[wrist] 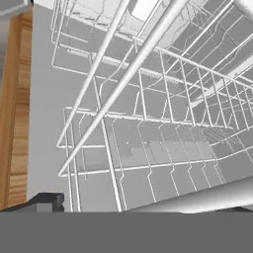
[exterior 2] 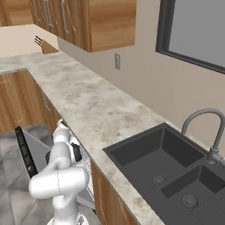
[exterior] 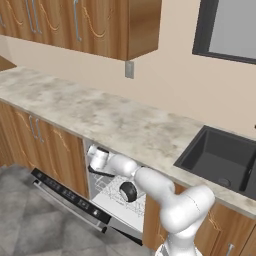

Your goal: Open the dishwasher door and pull out the top rack.

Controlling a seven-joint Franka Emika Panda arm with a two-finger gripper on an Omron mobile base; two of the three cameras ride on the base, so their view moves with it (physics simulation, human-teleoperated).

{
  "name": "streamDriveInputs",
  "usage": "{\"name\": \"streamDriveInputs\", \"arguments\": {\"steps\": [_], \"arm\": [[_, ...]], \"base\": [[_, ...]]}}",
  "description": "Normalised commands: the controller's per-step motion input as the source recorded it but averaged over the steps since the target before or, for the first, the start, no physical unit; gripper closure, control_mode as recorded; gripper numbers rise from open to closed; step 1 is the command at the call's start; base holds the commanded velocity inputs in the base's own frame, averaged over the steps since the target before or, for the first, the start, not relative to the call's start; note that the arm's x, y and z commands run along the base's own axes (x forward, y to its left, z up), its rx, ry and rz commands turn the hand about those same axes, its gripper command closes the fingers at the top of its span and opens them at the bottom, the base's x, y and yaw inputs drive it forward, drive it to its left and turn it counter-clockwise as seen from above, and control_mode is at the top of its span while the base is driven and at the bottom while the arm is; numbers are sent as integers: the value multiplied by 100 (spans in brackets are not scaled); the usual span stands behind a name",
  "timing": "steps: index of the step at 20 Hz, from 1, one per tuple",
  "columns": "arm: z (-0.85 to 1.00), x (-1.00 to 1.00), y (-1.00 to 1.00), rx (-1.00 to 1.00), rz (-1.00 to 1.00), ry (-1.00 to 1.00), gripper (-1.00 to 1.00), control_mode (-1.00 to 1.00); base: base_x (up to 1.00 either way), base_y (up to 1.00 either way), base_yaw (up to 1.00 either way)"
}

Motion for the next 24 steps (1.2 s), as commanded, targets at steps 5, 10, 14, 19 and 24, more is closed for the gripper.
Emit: {"name": "streamDriveInputs", "arguments": {"steps": [5, 10, 14, 19, 24], "arm": [[-100, -100, 80, -7, 26, 59, -100, -100], [-78, -91, 55, 15, 21, 85, -100, -100], [-58, -81, 40, 32, 23, 86, -100, -100], [-42, -74, 22, 49, 26, 82, -100, -100], [-17, -72, 10, 63, 24, 83, -100, -100]], "base": [[0, 0, 0], [0, 0, 0], [0, 0, 0], [0, 0, 0], [0, 0, 0]]}}
